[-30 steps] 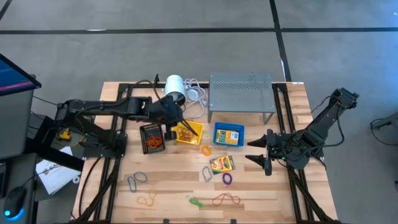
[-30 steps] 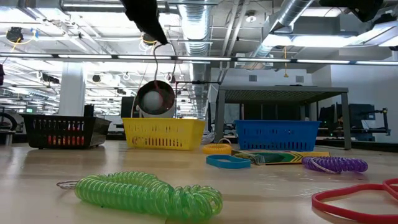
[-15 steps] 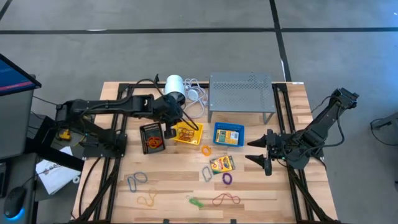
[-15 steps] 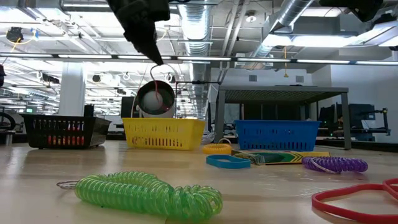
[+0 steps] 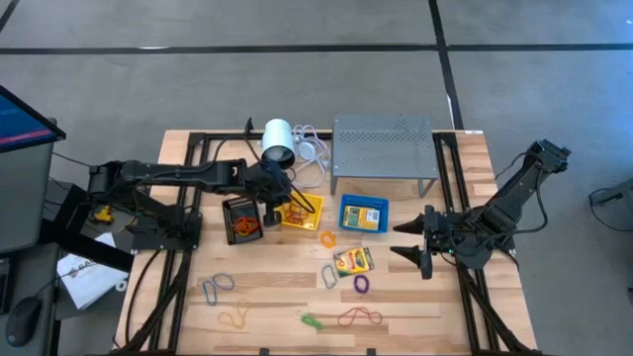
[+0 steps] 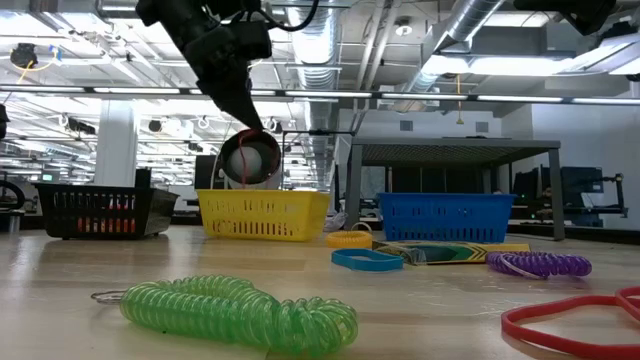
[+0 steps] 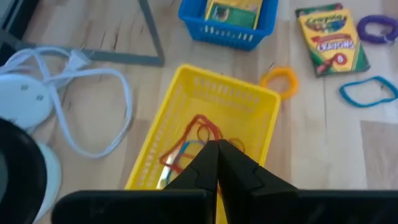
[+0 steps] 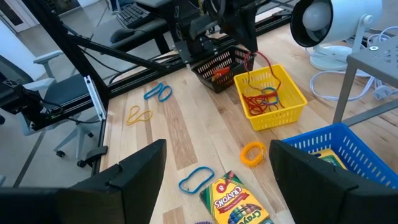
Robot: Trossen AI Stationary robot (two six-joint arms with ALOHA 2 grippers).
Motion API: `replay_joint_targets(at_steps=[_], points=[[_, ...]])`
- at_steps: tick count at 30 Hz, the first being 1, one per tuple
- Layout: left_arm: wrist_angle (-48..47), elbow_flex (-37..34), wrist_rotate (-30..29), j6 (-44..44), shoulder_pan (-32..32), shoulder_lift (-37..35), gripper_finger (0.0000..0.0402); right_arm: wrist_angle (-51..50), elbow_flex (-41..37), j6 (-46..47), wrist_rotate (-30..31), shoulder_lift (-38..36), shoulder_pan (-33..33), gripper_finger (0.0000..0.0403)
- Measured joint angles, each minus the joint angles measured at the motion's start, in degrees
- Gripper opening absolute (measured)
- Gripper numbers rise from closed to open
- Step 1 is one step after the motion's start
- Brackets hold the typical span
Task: Pick & Place Office Desk Supplies
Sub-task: Put the red rubber band into the yellow bin
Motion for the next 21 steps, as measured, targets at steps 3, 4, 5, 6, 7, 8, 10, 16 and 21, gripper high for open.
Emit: replay_joint_targets(at_steps=[3, 4, 5, 6, 7, 8, 10, 16, 21], points=[[3.01, -1.41, 0.46, -0.37, 0.0, 0.0, 0.0, 0.0, 0.0, -0.01, 0.04, 0.0, -0.05, 0.028], [3.51, -1.79, 0.56, -0.37, 0.03, 0.0, 0.0, 0.0, 0.0, 0.0, 0.1, 0.0, -0.05, 0.028], [3.71, -1.99, 0.62, -0.38, 0.16, 0.0, 0.0, 0.0, 0.0, 0.0, 0.11, 0.0, -0.05, 0.028], [3.84, -2.17, 0.68, -0.56, 0.26, 0.0, 0.0, 0.0, 0.0, 0.0, 0.13, 0.0, -0.05, 0.028], [4.0, -2.41, 0.68, -0.75, 0.26, 0.0, 0.0, 0.0, 0.0, 0.0, 0.13, 0.0, -0.05, 0.028], [3.91, -2.55, 0.68, -0.82, 0.3, 0.2, 0.0, 0.0, 0.0, 0.0, 0.11, 0.0, -0.05, 0.028], [4.18, -2.55, 0.84, -0.84, 0.37, 1.21, 0.0, 0.0, 0.0, 0.0, 0.11, 0.0, -0.05, 0.028], [6.5, -2.53, 2.7, -1.06, 0.37, 6.18, 0.0003, 0.0, 0.02, -0.03, 0.13, 0.0, -0.05, 0.028], [8.06, -2.53, 3.51, -1.06, 1.51, 9.95, 0.0007, -0.05, 0.02, -0.04, 0.13, 0.0, -0.05, 0.028]])
